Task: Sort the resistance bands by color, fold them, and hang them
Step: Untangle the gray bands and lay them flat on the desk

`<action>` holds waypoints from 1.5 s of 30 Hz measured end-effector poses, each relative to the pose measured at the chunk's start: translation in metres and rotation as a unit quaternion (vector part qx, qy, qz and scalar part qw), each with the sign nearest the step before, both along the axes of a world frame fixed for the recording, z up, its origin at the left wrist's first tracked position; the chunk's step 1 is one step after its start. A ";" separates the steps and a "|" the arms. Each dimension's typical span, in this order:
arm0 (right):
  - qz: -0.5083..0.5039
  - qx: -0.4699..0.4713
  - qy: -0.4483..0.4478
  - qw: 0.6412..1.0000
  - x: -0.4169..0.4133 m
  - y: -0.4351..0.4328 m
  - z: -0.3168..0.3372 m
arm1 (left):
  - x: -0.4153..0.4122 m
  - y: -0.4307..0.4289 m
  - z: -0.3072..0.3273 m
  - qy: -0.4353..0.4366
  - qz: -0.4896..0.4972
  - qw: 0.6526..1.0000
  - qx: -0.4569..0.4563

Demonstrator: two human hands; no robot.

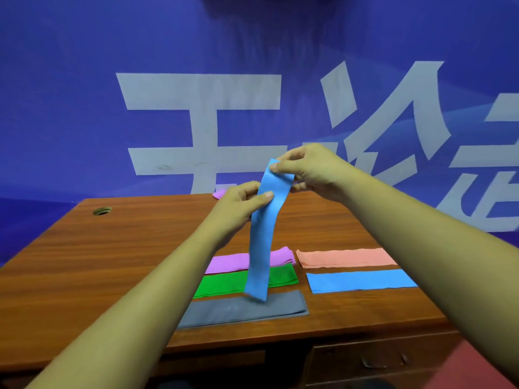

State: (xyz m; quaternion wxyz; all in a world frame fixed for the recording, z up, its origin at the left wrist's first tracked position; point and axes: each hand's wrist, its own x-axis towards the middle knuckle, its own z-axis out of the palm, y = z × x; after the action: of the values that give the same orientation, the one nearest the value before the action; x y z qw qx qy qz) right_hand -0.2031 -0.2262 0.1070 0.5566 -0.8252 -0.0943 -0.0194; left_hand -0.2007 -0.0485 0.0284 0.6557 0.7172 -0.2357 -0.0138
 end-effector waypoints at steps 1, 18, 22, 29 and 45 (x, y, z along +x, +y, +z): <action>0.001 -0.007 -0.001 1.000 -0.002 -0.003 -0.002 | 0.000 -0.002 -0.003 0.002 -0.003 1.000 0.011; -0.319 0.033 0.012 0.947 -0.015 -0.162 -0.072 | -0.009 -0.044 -0.088 0.159 -0.127 0.969 0.144; -0.359 0.031 0.041 0.932 -0.030 -0.197 -0.114 | -0.003 -0.057 -0.100 0.181 -0.137 0.962 0.150; -0.413 -0.014 0.067 0.908 -0.045 -0.248 -0.176 | 0.016 -0.081 -0.126 0.126 -0.009 0.967 0.221; -0.414 -0.180 0.088 0.888 -0.023 -0.281 -0.236 | 0.022 -0.121 -0.155 -0.056 0.075 0.911 0.401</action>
State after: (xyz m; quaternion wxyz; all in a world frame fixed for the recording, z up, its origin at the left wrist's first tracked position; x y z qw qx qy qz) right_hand -0.2257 -0.5071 -0.1288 0.3458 -0.8739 0.3027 -0.1581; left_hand -0.1784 -0.1690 -0.1264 0.2975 0.9349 -0.1927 -0.0177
